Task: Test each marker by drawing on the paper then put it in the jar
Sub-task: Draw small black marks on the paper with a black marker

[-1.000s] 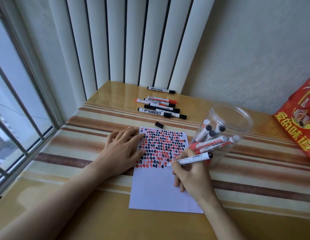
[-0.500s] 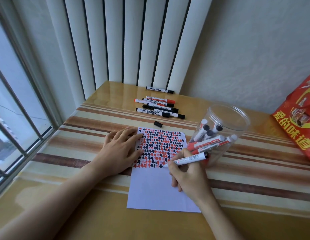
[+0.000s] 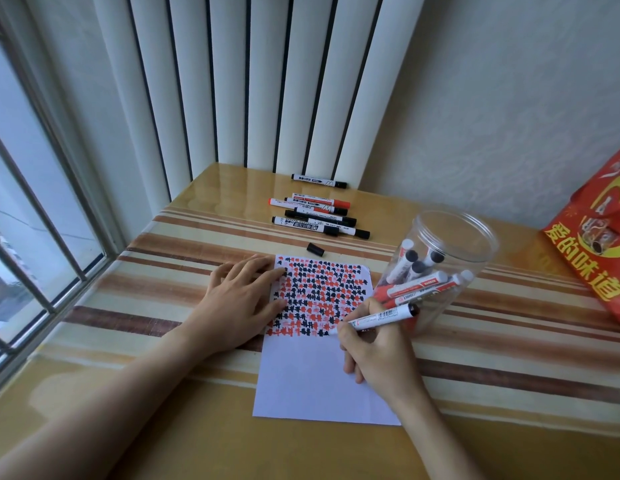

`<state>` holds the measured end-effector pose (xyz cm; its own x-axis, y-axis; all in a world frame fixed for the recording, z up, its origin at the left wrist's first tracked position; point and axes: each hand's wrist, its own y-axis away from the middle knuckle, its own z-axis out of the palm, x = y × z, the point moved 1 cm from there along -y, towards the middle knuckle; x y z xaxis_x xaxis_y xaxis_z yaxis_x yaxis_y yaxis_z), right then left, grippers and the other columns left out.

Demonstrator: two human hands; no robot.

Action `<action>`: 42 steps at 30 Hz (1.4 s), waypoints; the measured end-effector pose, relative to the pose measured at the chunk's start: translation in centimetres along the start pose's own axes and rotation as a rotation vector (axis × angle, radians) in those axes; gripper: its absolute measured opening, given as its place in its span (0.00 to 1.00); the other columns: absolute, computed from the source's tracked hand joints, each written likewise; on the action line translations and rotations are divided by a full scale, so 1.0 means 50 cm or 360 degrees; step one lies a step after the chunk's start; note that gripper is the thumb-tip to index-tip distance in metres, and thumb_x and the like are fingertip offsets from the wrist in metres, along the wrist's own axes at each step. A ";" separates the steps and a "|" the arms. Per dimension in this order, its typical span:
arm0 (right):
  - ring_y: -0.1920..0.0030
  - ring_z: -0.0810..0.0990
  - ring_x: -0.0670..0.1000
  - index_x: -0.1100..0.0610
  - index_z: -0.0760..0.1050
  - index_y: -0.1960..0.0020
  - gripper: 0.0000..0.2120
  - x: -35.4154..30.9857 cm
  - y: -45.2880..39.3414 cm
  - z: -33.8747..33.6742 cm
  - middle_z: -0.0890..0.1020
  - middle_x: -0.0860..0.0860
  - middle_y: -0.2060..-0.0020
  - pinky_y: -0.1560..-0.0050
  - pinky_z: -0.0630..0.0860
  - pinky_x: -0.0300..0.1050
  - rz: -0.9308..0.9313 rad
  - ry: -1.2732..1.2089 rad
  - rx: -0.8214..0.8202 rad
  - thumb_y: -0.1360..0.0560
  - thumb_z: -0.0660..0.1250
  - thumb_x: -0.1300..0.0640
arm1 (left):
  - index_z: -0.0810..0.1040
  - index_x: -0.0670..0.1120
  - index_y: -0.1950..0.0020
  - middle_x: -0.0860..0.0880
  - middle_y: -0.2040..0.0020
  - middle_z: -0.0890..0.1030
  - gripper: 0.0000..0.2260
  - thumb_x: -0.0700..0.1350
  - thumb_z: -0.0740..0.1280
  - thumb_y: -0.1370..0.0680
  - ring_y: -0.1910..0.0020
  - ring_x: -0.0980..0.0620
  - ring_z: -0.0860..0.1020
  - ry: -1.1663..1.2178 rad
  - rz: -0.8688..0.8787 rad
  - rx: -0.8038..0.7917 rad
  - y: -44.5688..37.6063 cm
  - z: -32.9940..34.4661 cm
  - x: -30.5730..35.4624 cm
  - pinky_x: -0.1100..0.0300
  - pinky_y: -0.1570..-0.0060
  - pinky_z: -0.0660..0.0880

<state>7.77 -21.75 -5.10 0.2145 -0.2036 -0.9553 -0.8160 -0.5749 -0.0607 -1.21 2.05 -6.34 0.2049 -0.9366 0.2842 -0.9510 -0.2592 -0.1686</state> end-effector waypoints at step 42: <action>0.73 0.79 0.55 0.51 0.76 0.51 0.03 -0.018 -0.001 -0.007 0.80 0.49 0.64 0.78 0.69 0.42 -0.0113 -0.0364 -0.0028 0.22 0.68 0.52 | 0.73 0.49 0.43 0.54 0.47 0.79 0.09 0.41 0.69 0.20 0.51 0.56 0.78 0.0538 0.0210 0.0397 0.001 -0.023 0.101 0.60 0.52 0.77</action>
<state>7.79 -21.81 -4.16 0.1424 0.0214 -0.9896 -0.7933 -0.5954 -0.1270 -0.49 -2.43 -3.84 -0.0415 -0.8465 0.5308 -0.8705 -0.2301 -0.4350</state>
